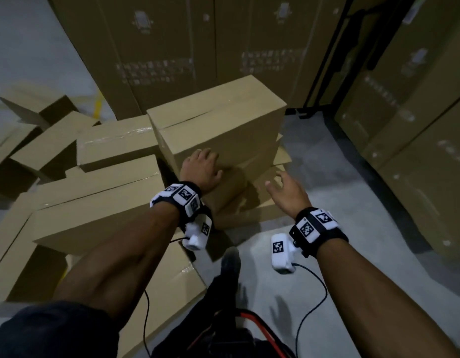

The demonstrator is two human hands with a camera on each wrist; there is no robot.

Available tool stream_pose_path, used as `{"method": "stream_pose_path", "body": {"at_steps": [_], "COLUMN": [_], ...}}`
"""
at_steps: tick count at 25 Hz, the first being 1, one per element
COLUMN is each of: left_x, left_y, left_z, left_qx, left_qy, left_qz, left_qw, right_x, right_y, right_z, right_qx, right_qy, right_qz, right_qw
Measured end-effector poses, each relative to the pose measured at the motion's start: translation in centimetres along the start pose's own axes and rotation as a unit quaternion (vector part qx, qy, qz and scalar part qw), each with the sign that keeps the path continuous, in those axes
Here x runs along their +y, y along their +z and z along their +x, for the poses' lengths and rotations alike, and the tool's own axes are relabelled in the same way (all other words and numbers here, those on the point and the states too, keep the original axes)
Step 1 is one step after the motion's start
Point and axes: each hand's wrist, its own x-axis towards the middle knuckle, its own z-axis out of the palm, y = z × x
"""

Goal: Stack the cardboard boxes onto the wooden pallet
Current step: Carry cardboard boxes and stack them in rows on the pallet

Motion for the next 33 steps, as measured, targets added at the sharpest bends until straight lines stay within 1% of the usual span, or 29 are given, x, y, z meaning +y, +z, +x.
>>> {"method": "stream_pose_path", "body": {"at_steps": [5,7,9,11,13,15,18,21,25,28,30,31,33], "left_x": [-5.0,-7.1,-9.2,-10.9,-12.2,-12.9,-13.7,-14.5,-15.2,-15.6,-16.4,-16.9,-17.8], "left_y": [-2.1,-2.3,-2.2,-1.7,-1.1,-0.4,0.5,1.2,1.3,0.9,0.7,0.6,0.8], "left_z": [13.7,19.5,24.7,29.5,33.0,35.8,38.7,40.6,41.4,41.4,40.8,40.3,39.0], "left_qx": [0.018,0.013,-0.014,-0.043,-0.068,-0.091,-0.118,-0.143,-0.167,-0.192,-0.213,-0.224,-0.243], "left_qy": [-0.061,-0.094,-0.123,-0.143,-0.15,-0.143,-0.124,-0.105,-0.12,-0.131,-0.136,-0.136,-0.134], "left_qz": [-0.075,-0.111,-0.14,-0.149,-0.149,-0.124,-0.073,-0.045,-0.056,-0.083,-0.077,-0.071,-0.067], "left_qw": [0.995,0.989,0.982,0.978,0.975,0.978,0.982,0.983,0.977,0.969,0.964,0.962,0.958], "right_x": [-4.1,-6.1,-8.1,-9.8,-11.2,-12.4,-13.6,-13.8,-13.5,-13.5,-13.5,-13.6,-13.9], "right_y": [1.2,1.8,2.6,3.5,4.4,5.0,6.3,7.7,8.2,7.5,6.7,6.3,5.6], "right_z": [11.3,16.1,20.1,23.9,26.5,28.5,30.2,31.0,32.2,33.7,35.2,35.8,37.0], "right_qx": [-0.004,0.001,-0.004,-0.009,-0.01,-0.005,-0.012,-0.012,-0.012,-0.002,-0.002,-0.007,-0.017], "right_qy": [0.036,0.071,0.123,0.163,0.191,0.213,0.227,0.227,0.217,0.204,0.192,0.184,0.144], "right_qz": [0.085,0.14,0.207,0.251,0.276,0.307,0.34,0.332,0.297,0.28,0.25,0.234,0.212], "right_qw": [0.996,0.988,0.971,0.954,0.942,0.927,0.913,0.915,0.93,0.938,0.949,0.955,0.966]}}
